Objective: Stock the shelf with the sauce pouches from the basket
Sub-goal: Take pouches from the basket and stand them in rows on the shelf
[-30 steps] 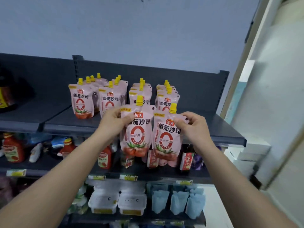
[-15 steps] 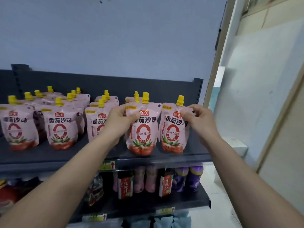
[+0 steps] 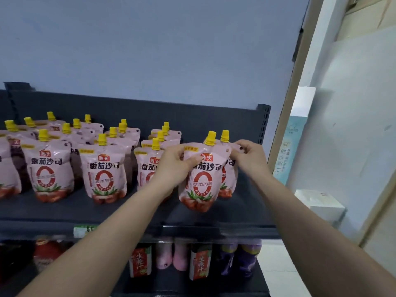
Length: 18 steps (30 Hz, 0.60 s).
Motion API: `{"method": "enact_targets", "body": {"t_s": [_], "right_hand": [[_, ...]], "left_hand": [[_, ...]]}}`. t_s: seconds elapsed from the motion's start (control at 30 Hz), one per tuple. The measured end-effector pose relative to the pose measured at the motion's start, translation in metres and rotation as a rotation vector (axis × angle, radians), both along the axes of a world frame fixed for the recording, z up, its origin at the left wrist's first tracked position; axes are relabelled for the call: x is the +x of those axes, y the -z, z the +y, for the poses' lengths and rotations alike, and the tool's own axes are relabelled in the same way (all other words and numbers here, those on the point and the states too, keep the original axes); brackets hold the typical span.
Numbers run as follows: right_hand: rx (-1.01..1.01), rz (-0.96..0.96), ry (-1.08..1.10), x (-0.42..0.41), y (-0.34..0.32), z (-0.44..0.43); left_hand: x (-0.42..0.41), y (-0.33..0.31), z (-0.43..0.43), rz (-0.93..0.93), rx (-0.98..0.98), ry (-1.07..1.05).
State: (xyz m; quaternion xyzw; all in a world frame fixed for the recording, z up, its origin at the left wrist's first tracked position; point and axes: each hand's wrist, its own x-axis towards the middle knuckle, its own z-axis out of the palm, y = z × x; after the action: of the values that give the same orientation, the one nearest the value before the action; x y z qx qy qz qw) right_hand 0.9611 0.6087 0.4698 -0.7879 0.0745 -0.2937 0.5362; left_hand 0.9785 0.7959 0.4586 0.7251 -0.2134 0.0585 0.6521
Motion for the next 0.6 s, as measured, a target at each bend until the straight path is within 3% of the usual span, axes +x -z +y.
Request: {"method": "enact_targets", "body": {"t_s": [0.27, 0.6], "right_hand": [[0.038, 0.045, -0.156, 0.047, 0.013, -0.025], [0.032, 0.117, -0.254, 0.076, 0.024, -0.032]], "left_hand": [[0.014, 0.014, -0.026, 0.133, 0.027, -0.09], [0.025, -0.019, -0.022, -0.124, 0.383, -0.095]]}}
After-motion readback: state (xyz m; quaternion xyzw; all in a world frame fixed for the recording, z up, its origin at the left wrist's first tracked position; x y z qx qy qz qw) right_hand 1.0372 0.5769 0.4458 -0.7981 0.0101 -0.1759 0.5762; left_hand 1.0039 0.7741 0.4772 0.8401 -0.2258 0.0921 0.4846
